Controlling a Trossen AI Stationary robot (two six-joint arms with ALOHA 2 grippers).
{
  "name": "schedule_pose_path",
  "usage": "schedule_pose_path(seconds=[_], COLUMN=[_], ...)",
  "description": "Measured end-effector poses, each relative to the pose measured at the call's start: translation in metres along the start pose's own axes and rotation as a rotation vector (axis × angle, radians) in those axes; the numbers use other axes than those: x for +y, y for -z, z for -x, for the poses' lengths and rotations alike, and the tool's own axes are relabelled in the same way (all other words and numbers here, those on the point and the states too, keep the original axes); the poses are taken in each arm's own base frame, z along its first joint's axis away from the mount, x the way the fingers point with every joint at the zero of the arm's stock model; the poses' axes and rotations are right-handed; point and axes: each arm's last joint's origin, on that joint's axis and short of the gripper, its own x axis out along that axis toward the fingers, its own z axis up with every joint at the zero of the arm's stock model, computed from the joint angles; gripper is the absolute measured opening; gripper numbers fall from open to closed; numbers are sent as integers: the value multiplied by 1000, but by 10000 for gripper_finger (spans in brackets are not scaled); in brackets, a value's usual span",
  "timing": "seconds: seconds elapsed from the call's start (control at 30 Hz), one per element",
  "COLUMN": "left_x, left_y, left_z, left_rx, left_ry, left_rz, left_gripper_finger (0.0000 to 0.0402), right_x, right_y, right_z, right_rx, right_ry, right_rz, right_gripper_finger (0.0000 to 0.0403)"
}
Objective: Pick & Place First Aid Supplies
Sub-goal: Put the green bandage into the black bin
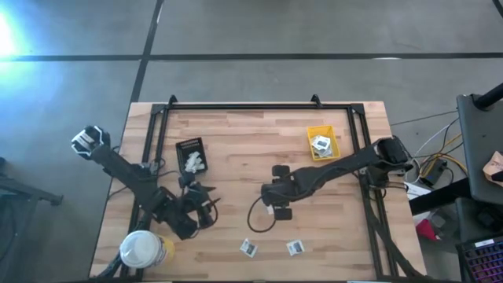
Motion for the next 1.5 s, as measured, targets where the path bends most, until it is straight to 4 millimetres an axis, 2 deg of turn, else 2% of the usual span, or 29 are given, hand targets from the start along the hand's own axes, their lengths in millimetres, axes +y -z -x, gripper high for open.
schedule_pose_path(seconds=[0.23, 0.5, 0.77, 0.97, 1.3, 1.5], left_x=[-16, -22, -21, -21, -21, -19], left_y=[16, 25, 23, 24, 24, 28], left_z=[-11, -20, -19, -19, -20, -21], left_rx=[36, 63, 60, 60, 62, 67], left_ry=[0, -15, -12, -13, -15, -23], left_rz=[-23, -36, -28, -29, -33, -39], left_gripper_finger=[181, 181, 181, 181, 181, 181], right_x=[6, 14, 10, 1, 0, -4], right_y=[3, -3, -12, -13, -9, -9], right_z=[-33, -62, -65, -68, -91, -94], right_rx=[78, 133, 131, 141, 190, 202], right_ry=[16, 26, 4, -36, -56, -69], right_rz=[49, 74, 89, 61, 65, 51], right_gripper_finger=[118, 122, 130, 118, 109, 80])
